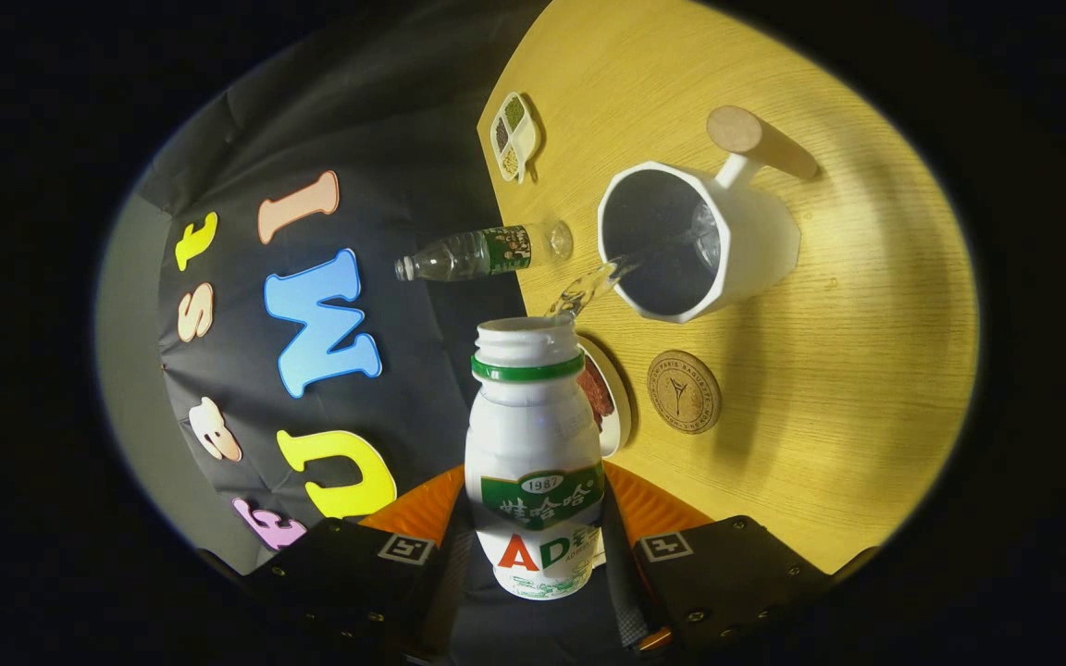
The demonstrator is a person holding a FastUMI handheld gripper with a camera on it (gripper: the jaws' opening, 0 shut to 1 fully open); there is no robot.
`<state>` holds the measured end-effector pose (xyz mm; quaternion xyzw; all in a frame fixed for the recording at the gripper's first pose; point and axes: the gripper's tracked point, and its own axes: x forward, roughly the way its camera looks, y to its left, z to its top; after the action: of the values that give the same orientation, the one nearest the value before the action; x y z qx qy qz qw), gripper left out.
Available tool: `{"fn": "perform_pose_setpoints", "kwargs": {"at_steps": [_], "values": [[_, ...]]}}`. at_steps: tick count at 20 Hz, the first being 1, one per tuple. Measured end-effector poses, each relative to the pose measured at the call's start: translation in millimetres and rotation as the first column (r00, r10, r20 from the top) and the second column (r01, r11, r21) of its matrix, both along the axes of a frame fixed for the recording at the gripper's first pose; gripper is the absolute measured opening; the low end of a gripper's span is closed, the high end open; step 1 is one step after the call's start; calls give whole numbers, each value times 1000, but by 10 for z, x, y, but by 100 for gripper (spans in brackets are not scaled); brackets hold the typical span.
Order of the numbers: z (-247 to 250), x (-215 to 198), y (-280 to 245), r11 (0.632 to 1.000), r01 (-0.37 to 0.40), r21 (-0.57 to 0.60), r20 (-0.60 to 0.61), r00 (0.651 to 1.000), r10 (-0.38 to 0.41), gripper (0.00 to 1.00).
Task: Take the bottle from table, then pour the juice into the cup, finally place the bottle on the coaster
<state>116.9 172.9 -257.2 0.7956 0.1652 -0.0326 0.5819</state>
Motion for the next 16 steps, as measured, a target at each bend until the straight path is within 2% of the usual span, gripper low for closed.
{"fn": "perform_pose_setpoints", "kwargs": {"at_steps": [16], "values": [[62, 1, -68, 998, 30, 51, -3, 1000, -30, 66]]}}
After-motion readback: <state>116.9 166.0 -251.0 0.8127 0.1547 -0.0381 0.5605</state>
